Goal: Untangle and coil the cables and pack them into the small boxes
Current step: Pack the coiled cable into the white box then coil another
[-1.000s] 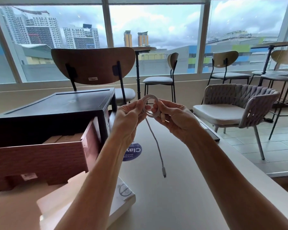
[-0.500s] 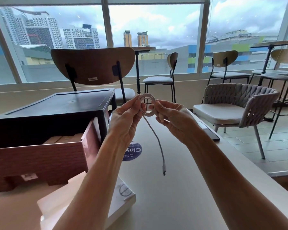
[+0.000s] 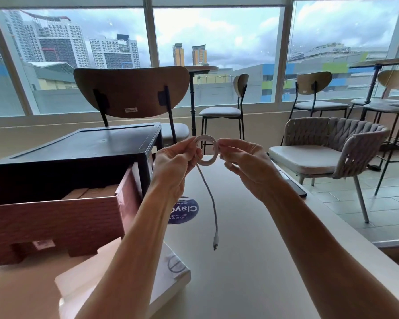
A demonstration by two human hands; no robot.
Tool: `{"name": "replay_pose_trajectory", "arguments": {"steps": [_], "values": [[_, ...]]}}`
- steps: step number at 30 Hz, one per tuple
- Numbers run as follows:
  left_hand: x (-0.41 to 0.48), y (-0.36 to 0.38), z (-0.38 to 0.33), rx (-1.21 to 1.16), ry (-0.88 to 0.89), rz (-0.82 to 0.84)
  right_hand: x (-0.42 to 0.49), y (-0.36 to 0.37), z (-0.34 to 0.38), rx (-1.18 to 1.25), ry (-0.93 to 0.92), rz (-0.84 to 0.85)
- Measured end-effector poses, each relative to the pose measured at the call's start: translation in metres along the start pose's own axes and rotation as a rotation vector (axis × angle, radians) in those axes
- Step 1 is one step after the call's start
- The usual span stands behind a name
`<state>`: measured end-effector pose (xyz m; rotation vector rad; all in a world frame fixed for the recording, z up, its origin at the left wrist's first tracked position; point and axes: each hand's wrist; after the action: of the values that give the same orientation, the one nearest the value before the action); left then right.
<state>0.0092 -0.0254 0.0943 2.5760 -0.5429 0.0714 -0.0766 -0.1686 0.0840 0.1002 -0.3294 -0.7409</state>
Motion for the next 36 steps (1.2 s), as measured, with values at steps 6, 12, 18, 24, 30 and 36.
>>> {"name": "replay_pose_trajectory", "arguments": {"steps": [6,12,18,24,30,36], "values": [[0.0,-0.001,0.002,0.018,0.01,0.018,-0.003,0.001,-0.002,-0.016,-0.04,0.018],[-0.001,-0.003,0.0,-0.029,-0.039,0.076,-0.005,0.005,-0.002,0.071,0.026,0.104],[-0.002,-0.002,0.002,0.09,0.043,0.071,-0.004,0.001,0.004,0.211,0.171,0.242],[-0.004,0.006,0.01,0.213,0.018,0.172,-0.003,0.002,0.009,0.406,0.166,0.163],[-0.015,0.012,0.029,1.0,0.344,0.311,0.008,-0.003,0.005,0.674,0.269,-0.084],[-0.028,0.017,0.04,1.457,0.324,0.549,0.014,-0.013,0.003,0.558,0.24,-0.285]]}}
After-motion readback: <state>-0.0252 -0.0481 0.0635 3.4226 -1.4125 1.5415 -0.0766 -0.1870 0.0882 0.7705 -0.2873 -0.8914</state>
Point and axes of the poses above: each hand's wrist, its own x-axis towards the middle knuckle, its own y-axis out of the palm, z = x × y, and after that the axes turned 10 degrees about -z, right-handed
